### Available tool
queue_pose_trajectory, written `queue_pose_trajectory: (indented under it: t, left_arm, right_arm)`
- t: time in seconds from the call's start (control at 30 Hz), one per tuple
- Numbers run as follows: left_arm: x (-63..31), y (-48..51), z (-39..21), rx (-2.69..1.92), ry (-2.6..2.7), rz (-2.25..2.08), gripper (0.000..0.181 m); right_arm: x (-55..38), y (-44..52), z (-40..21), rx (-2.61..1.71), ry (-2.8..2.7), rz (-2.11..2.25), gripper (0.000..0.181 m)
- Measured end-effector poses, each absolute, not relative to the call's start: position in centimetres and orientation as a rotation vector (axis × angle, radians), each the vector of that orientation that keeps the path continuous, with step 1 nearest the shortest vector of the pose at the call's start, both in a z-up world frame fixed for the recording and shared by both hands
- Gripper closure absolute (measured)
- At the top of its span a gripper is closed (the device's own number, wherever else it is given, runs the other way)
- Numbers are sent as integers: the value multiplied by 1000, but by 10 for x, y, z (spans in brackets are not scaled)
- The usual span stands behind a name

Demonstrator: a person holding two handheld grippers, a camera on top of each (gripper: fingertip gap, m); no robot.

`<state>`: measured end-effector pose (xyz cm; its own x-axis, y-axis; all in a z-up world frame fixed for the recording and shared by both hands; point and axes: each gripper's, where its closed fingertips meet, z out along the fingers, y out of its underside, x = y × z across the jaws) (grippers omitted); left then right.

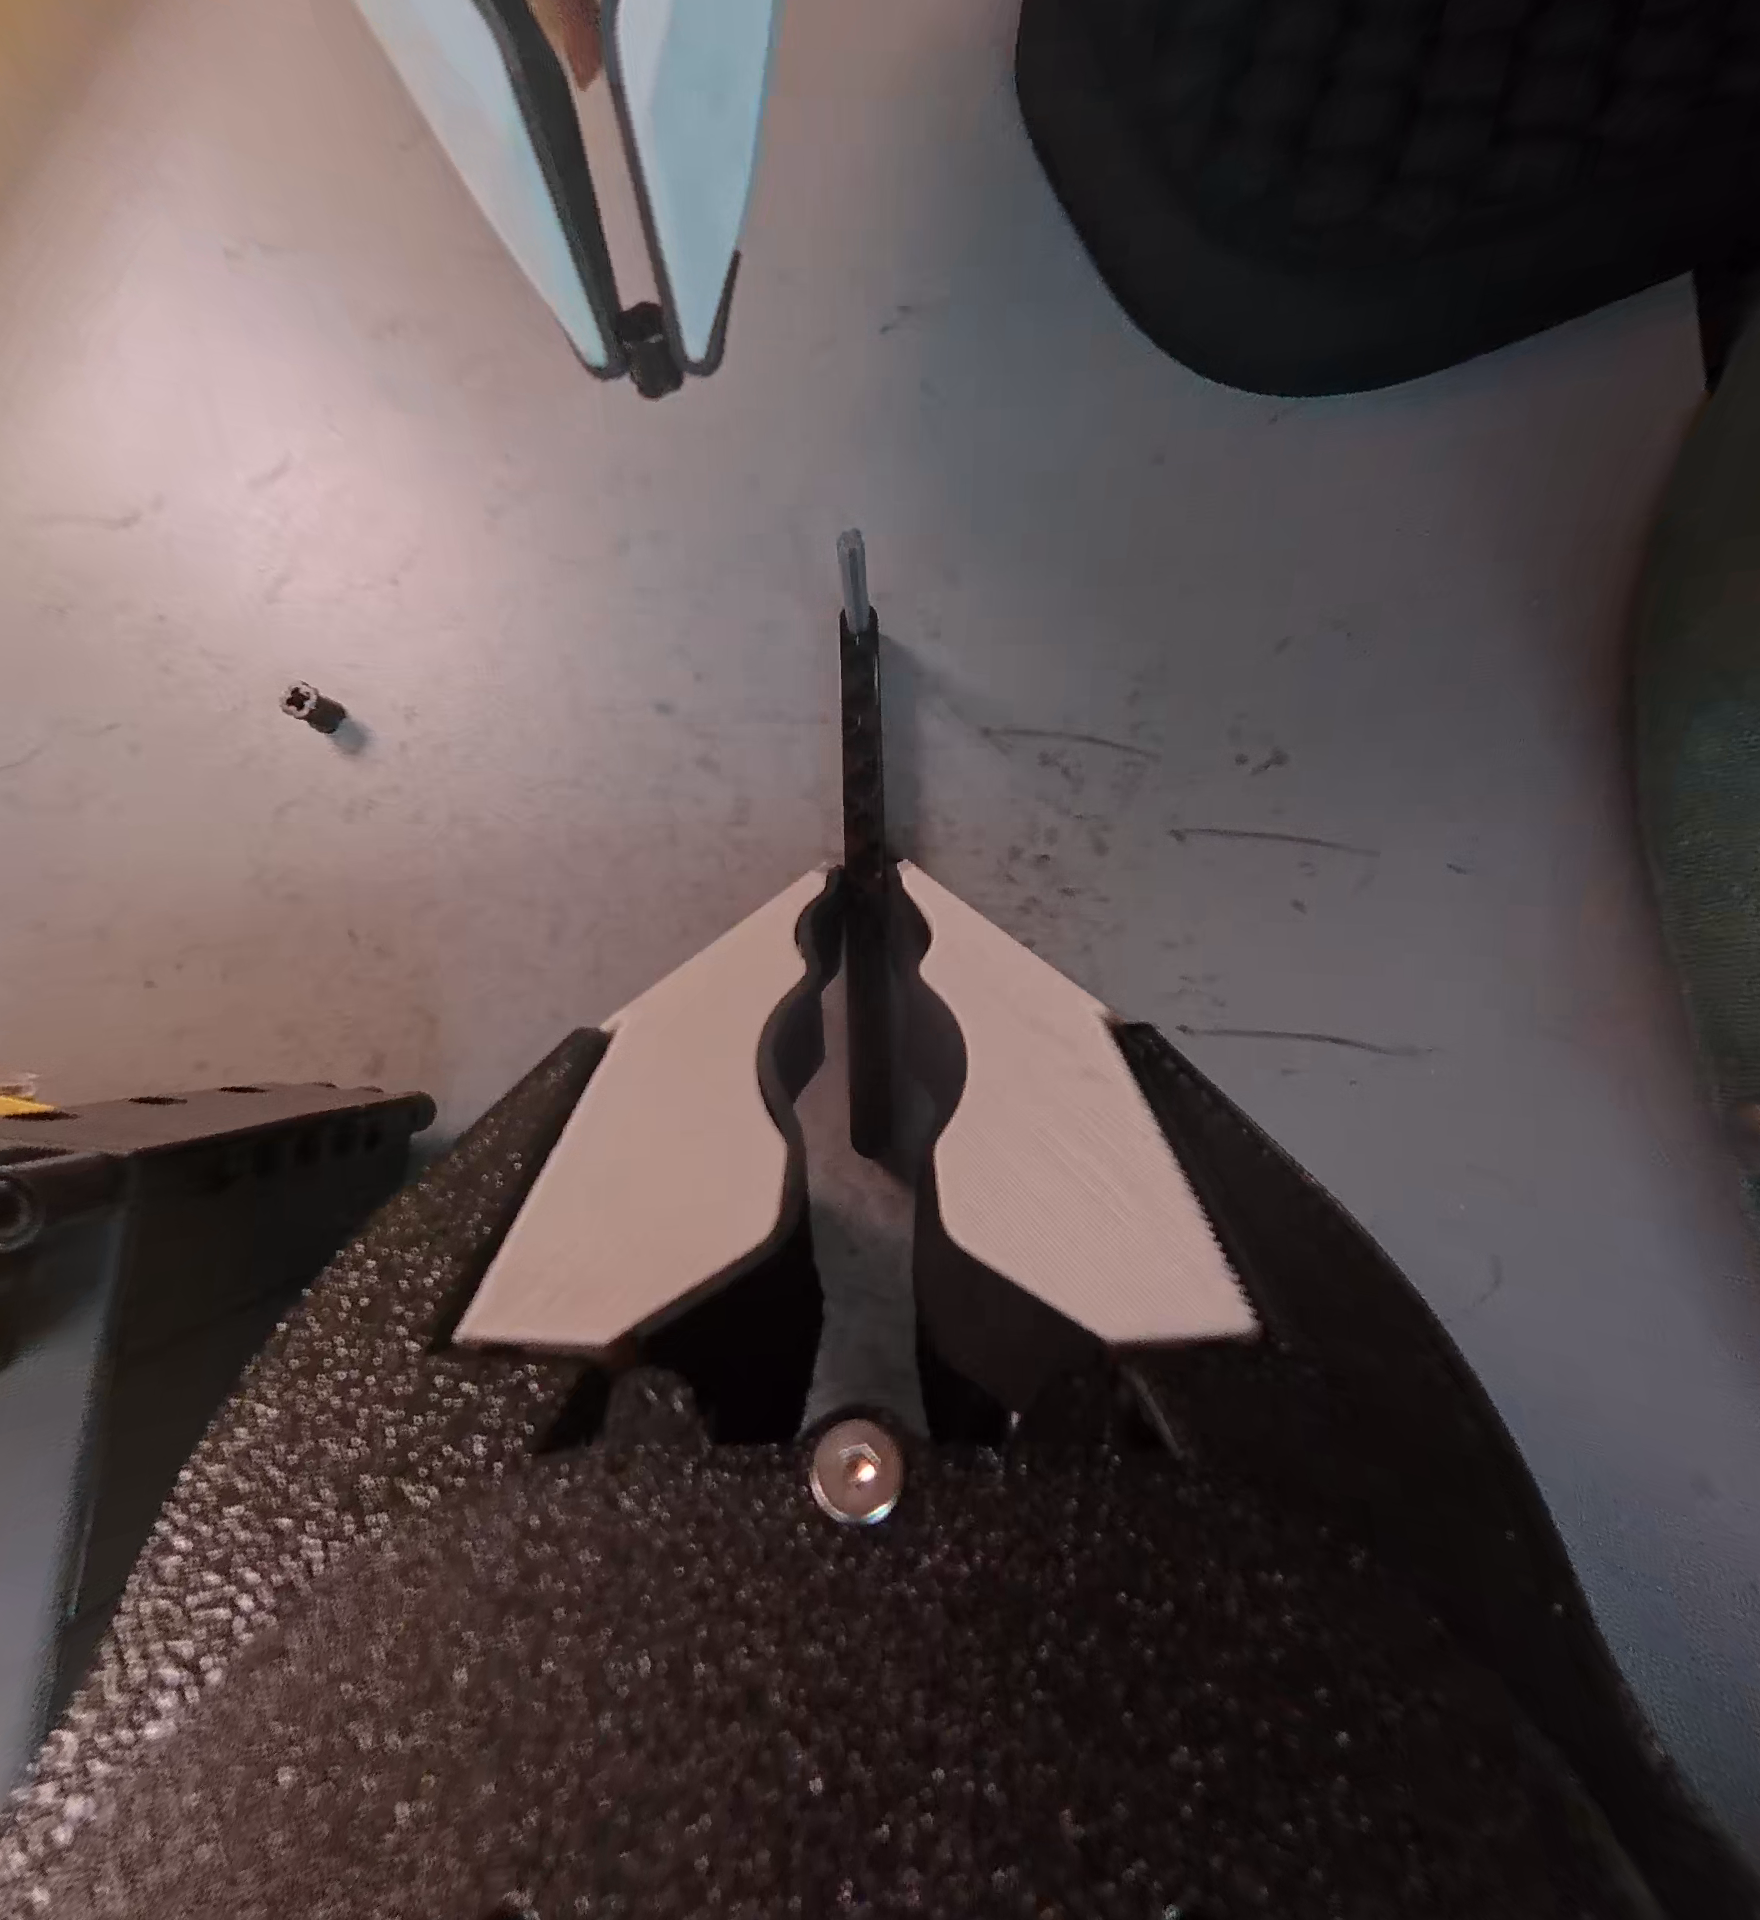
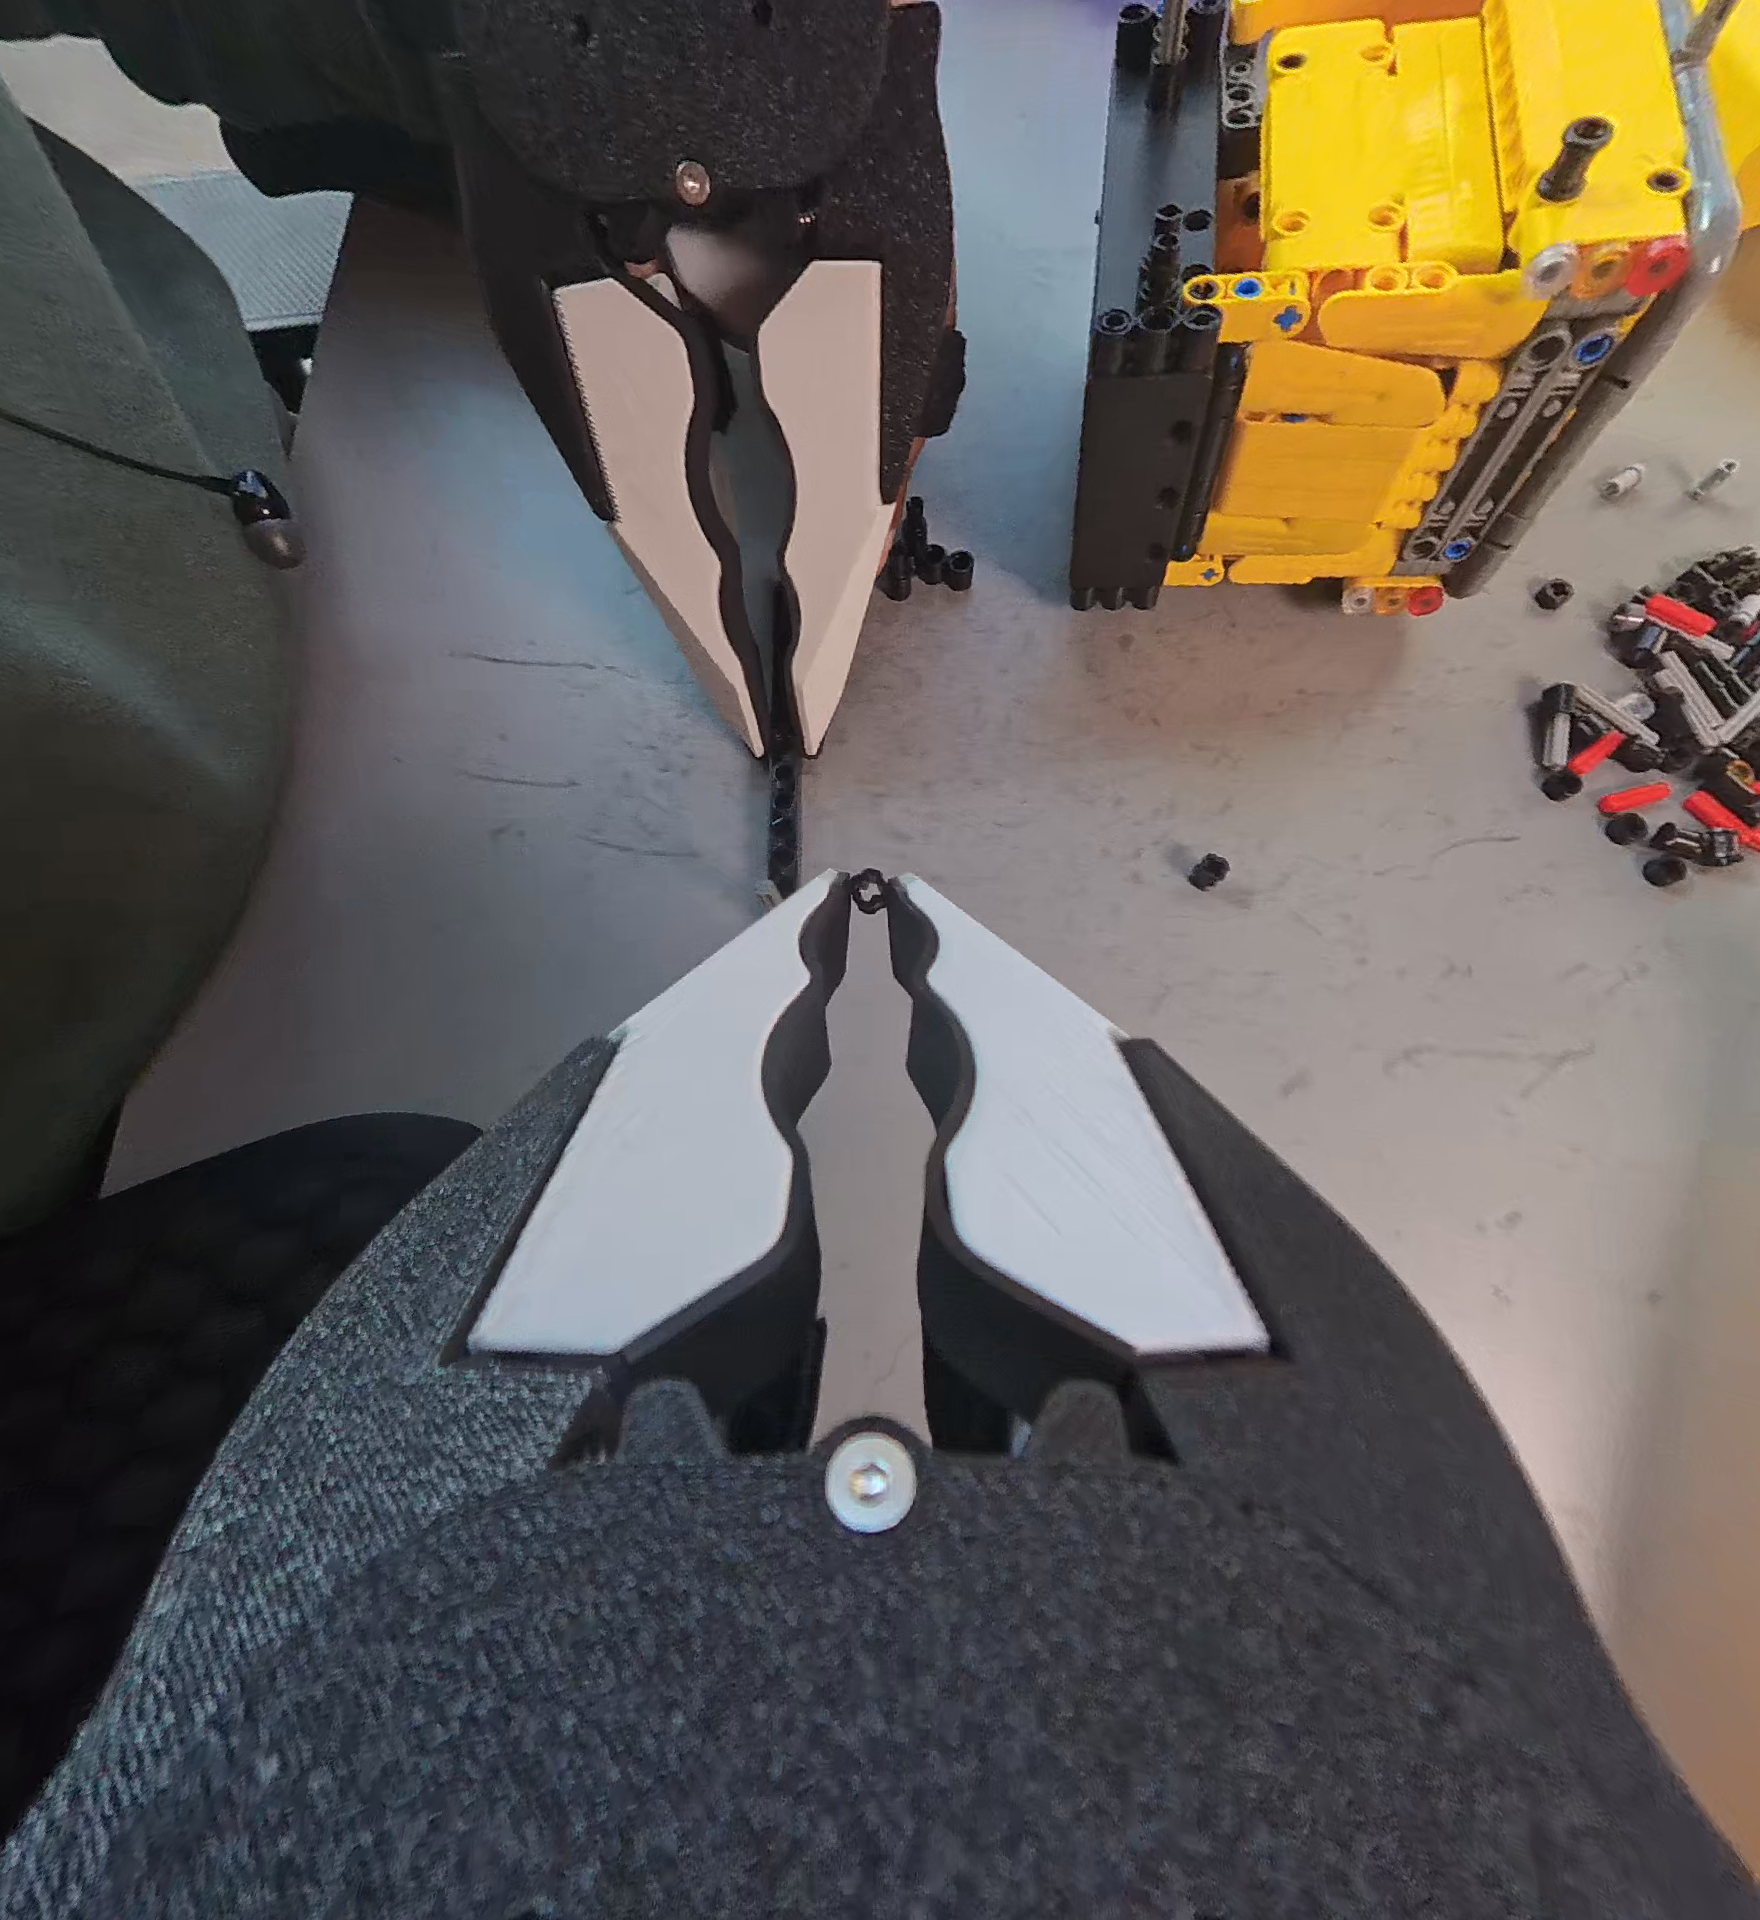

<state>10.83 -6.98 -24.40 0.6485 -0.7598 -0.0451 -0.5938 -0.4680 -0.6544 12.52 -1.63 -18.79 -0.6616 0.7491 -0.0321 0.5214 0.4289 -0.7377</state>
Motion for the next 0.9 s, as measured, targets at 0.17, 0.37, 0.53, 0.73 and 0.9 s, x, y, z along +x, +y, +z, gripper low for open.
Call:
queue_pose_trajectory:
  t: [0.17,0.37,0.53,0.73,0.9]
  left_arm:
    - [108,-70,-244,-2220,1045,-334,174]
    - [109,-70,-244,-2219,1036,-355,175]
    - [109,-70,-244,-2221,1030,-365,175]
    - [109,-70,-244,-2218,1027,-373,175]
    - [109,-70,-244,-2217,1023,-380,175]
  right_arm:
    - [136,-30,-188,-1017,-2451,1108,175]
    - [144,-41,-189,-908,-2518,1151,174]
    - [142,-43,-195,-865,-2545,1153,174]
    - [137,-45,-210,-843,-2594,1113,174]
    - [136,-44,-210,-826,-2620,1087,175]
